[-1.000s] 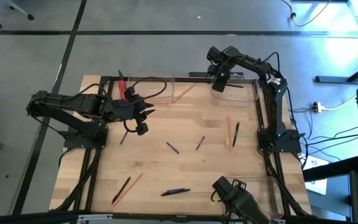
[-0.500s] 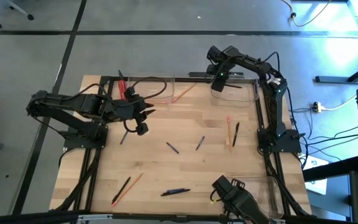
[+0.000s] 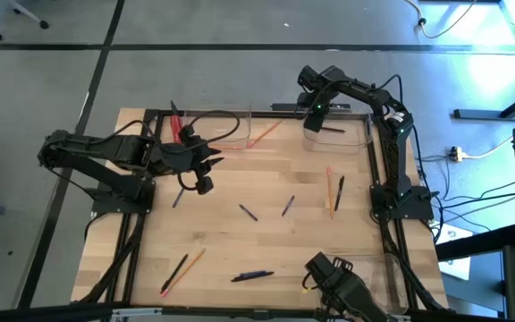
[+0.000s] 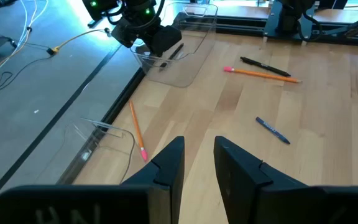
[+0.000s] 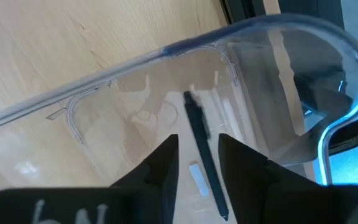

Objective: Sort crayons/erasers/pens/pencils in bins
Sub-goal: Put the black pen into the top right transparent bin, then put the blue crayon into the bottom transparent bin

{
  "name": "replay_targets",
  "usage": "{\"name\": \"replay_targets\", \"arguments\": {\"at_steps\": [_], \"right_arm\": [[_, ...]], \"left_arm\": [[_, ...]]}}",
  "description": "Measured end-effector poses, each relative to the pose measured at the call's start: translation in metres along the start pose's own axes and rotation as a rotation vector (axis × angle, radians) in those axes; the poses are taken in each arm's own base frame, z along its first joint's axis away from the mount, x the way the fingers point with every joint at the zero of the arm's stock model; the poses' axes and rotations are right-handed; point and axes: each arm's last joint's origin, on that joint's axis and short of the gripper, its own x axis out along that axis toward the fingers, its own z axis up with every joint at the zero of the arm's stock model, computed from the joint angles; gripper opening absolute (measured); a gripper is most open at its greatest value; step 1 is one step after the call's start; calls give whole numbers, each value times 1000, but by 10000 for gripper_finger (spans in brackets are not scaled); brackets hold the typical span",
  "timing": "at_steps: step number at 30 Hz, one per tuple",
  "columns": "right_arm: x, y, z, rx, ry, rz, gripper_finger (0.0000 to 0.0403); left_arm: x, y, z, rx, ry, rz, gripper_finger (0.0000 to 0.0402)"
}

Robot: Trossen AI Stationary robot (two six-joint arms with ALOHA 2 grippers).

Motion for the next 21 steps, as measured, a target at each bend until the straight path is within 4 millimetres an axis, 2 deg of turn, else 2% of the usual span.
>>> {"name": "replay_targets", "arguments": {"at_steps": [5, 9, 11, 14, 19, 21], "right_arm": [[-2, 1, -2, 0, 24, 11, 132], [-22, 4, -8, 23, 75, 35, 133], [-41, 8, -12, 67, 51, 27, 133], [-81, 22, -25, 135, -53, 43, 133], [-147, 55, -62, 281, -223, 79, 133], [-166, 69, -77, 330, -292, 79, 133]], "left_arm": [[0, 0, 0, 0, 0, 0, 80], [0, 0, 0, 0, 0, 0, 80], [0, 0, 0, 0, 0, 0, 80], [0, 0, 0, 1, 1, 0, 80], [0, 0, 0, 2, 3, 0, 80], [0, 0, 0, 2, 3, -1, 80]]}}
